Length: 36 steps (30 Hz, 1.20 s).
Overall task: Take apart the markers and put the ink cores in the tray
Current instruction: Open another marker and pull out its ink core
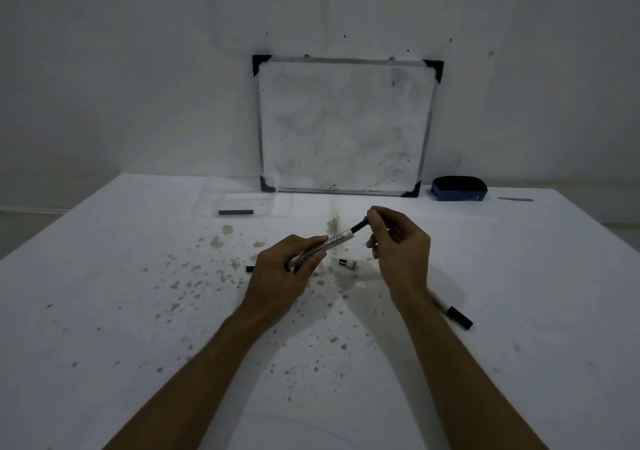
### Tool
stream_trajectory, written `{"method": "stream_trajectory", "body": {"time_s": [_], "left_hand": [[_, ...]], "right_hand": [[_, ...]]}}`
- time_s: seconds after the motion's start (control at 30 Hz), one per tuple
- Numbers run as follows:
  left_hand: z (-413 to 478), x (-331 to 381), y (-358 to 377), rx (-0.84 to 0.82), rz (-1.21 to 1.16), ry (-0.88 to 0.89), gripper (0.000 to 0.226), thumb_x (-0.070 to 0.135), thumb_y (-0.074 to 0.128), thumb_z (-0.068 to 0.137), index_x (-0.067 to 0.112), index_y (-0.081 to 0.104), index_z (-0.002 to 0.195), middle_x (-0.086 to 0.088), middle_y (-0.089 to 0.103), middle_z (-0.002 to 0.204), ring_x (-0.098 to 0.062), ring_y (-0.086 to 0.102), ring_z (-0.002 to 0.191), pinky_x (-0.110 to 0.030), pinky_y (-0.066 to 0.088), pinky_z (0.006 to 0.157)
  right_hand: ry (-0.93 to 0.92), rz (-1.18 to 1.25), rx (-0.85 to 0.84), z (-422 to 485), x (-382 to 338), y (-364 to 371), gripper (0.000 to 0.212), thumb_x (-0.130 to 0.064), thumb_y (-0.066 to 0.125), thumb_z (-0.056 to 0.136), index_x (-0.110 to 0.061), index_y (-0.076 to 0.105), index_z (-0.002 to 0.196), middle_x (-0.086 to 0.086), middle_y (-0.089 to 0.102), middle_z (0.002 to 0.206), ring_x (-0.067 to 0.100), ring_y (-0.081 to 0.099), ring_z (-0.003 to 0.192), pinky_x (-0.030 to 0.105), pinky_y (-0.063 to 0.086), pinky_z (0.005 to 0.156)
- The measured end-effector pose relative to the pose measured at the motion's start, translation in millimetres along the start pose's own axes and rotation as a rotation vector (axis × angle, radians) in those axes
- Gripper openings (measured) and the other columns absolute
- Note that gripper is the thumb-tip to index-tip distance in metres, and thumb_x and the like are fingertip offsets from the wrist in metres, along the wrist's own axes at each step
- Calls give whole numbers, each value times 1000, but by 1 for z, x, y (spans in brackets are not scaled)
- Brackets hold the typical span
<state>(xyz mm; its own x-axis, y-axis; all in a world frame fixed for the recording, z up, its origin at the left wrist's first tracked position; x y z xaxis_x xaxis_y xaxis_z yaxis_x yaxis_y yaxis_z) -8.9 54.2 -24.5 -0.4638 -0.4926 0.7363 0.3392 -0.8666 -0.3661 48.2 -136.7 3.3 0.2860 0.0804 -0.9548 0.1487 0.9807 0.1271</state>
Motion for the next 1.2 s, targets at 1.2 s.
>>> {"method": "stream_trajectory", "body": {"time_s": [1.2], "left_hand": [[-4,-1,-5,-23,-34,-145,30,29,71,97,23,75,126,10,77,101,0,70,87,-11,50,73]], "right_hand": [[340,181,-352,-5,-1,0,21,-19,61,99,-12,80,104,6,67,91,14,60,79,27,54,71]]}}
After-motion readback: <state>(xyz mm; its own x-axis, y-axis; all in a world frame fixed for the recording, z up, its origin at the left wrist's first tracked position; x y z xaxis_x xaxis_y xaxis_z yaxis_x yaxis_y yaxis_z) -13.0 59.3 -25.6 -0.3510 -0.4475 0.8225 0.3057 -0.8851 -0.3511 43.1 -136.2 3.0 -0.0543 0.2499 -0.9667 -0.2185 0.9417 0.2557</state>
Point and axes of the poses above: each hand's wrist, its own z-axis towards the middle knuckle, its own y-axis out of the palm, x = y × z, the point moved 1 cm from there along z, towards the middle knuckle
